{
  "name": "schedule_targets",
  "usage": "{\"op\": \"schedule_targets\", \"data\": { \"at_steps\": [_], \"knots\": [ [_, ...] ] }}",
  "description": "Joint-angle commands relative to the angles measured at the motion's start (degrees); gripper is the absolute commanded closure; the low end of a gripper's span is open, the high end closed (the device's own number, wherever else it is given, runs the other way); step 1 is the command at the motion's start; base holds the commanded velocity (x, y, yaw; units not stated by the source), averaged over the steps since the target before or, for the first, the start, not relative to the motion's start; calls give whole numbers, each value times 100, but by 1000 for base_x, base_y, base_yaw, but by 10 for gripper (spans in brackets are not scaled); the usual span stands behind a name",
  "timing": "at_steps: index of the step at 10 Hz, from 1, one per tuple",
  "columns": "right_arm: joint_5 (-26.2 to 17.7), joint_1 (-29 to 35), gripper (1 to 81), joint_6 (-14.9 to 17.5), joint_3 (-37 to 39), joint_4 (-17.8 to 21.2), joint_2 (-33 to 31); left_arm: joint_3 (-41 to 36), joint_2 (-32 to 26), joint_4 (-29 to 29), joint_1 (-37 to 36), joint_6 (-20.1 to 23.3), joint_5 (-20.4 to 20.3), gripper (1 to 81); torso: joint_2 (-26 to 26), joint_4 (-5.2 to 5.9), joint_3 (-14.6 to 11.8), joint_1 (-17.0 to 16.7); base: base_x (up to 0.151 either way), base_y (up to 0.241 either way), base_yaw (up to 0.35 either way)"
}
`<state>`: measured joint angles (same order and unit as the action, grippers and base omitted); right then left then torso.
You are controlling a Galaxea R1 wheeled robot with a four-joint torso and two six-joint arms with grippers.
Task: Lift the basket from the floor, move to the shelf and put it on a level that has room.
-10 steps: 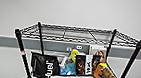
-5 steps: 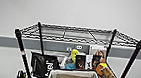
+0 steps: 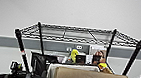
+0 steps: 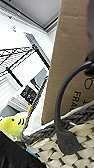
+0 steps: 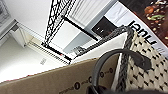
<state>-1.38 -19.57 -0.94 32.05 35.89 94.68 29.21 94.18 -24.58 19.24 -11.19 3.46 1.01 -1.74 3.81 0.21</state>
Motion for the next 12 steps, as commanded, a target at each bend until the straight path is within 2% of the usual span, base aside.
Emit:
{"op": "schedule_targets", "data": {
  "at_steps": [1, 4, 9, 12],
  "knots": [
    [-397, 1300, 811, -29, -288, 690, -359, -275, -224, -697, -1312, 46, 243, 811, 0, 0, 0, 0, 0, 0, 0],
    [-495, 1783, 811, -29, -350, 946, -439, -275, -259, -1076, -1926, 47, 410, 811, 0, 0, 0, 0, 0, 0, 0],
    [-961, 2680, 811, -64, -218, 1553, -465, -214, -356, -1858, -3051, 38, 858, 811, 0, 0, 0, 0, 0, 0, 0],
    [-1225, 3234, 811, -424, -104, 1579, -483, -82, -347, -2051, -3667, -234, 1183, 811, 0, 0, 0, 0, 0, 0, 0]
  ]
}}
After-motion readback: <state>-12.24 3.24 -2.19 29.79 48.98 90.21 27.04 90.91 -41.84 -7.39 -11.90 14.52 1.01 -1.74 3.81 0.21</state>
